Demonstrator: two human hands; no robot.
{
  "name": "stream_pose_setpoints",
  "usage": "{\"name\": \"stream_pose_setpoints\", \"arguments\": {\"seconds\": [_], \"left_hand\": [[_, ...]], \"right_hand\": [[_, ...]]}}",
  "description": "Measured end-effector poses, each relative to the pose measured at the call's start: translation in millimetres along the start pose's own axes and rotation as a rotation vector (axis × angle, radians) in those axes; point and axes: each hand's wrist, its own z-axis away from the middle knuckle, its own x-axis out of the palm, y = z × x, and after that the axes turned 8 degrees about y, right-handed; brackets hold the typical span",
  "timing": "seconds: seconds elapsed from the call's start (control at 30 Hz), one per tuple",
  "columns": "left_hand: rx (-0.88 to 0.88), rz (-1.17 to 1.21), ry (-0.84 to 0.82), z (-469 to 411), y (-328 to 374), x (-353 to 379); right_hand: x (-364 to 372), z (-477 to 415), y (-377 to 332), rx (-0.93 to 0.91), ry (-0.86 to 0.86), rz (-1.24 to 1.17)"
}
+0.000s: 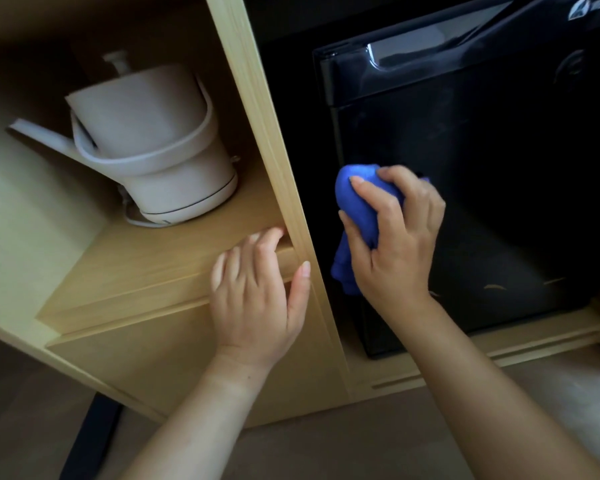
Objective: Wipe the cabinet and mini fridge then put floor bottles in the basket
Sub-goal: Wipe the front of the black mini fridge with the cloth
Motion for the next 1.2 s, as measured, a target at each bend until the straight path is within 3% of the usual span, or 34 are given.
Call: {"name": "stream_pose_setpoints", "arguments": {"seconds": [0.17,0.37,0.47,0.63,0.9,1.03,1.2], "left_hand": [[-0.048,0.066,-0.074,-2,2,-7],[-0.124,0.275,-0.084,-25,9,-18],[-0.107,0.272,-0.008,-43,19,-17],[-0.123,0.268,0.016,-54,34,-14],[-0.068,0.241,0.018,-54,26,-10],[-0.058,0.241,0.003,-54,27,-14],[0.125,0.111,0.056,-59,28,-24]], "right_hand": [[-15,17,11,0.095,-0.063,0.018],[-18,-47,7,0.269,0.208,-0.018],[-16,-54,7,0.288,0.225,-0.036],[-21,-14,13,0.301,0.115,-0.026],[-14,-68,0,0.376,0.309,-0.009],[-12,-37,4,0.248,0.172,-0.055],[-29,-4,28,0.376,0.103,-0.019]]}}
